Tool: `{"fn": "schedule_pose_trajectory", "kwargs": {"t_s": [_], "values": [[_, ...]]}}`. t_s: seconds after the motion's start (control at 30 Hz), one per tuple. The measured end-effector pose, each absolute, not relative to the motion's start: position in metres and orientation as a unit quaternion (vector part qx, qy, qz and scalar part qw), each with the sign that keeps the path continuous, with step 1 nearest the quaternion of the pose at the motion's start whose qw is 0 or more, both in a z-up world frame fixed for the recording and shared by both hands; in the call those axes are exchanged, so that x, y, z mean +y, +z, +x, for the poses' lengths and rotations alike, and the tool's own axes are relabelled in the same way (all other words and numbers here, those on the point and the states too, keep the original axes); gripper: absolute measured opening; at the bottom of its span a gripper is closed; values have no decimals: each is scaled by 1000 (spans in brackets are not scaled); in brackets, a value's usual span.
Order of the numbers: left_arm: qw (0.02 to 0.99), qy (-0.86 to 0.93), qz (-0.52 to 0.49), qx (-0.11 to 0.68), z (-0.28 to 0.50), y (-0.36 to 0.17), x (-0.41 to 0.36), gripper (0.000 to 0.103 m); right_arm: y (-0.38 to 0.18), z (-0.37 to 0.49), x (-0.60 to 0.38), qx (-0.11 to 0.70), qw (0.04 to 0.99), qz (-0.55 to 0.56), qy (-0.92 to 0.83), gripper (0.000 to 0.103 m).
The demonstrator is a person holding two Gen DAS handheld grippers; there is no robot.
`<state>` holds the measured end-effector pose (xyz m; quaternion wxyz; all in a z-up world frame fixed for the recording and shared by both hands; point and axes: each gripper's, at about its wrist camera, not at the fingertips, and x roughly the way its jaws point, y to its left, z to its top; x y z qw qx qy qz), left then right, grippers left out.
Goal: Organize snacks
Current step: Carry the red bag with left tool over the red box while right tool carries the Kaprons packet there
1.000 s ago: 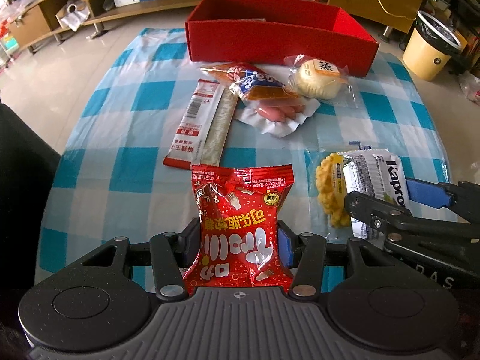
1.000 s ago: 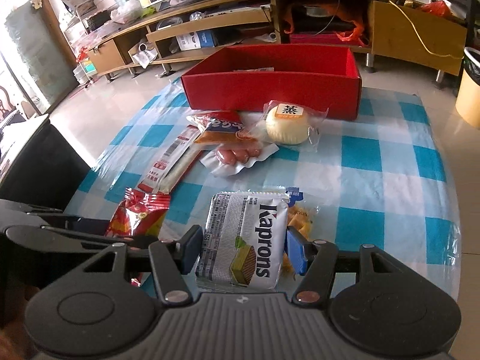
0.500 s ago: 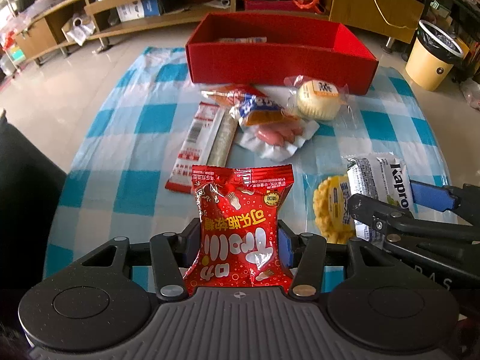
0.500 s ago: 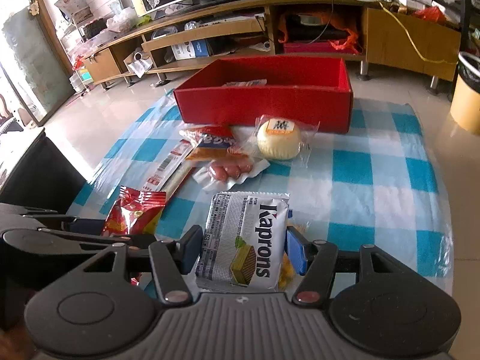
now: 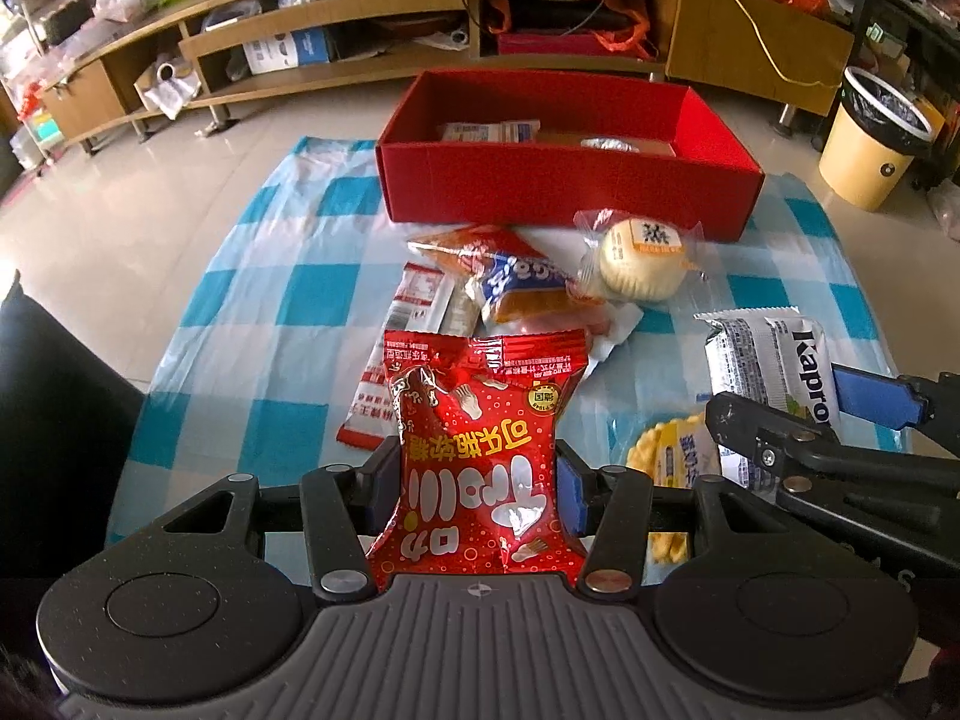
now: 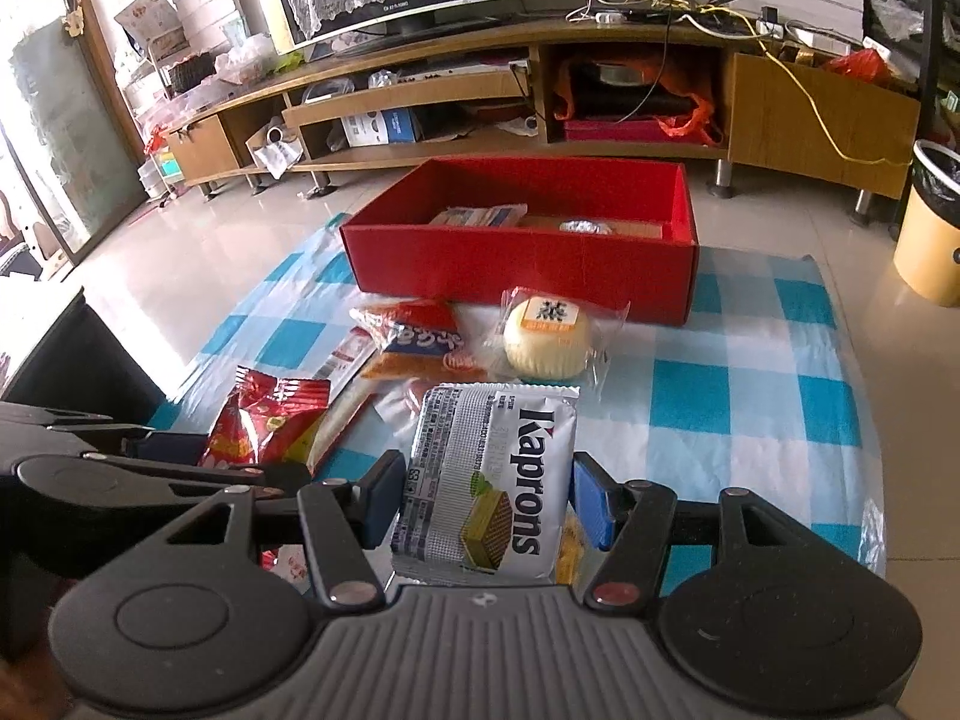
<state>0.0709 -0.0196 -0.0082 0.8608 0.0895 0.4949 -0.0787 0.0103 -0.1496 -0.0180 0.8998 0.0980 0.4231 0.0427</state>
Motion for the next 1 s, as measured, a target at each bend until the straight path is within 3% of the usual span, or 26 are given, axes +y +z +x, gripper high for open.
{"fn": "schedule_pose_trajectory", "kwargs": {"t_s": [0.3,0.57,0.73,1.0], "values": [[868,-78,85,483,90,0,-25,56,-9,24,-162,408,906,106,35,56],[833,-102,145,524,102,-36,-38,79,-12,26,-174,412,902,127,31,56],[817,-95,137,552,112,-60,-34,81,-16,23,-171,420,898,125,41,56],[793,-116,125,584,115,-79,-40,62,-21,25,-168,430,893,123,47,56]]}}
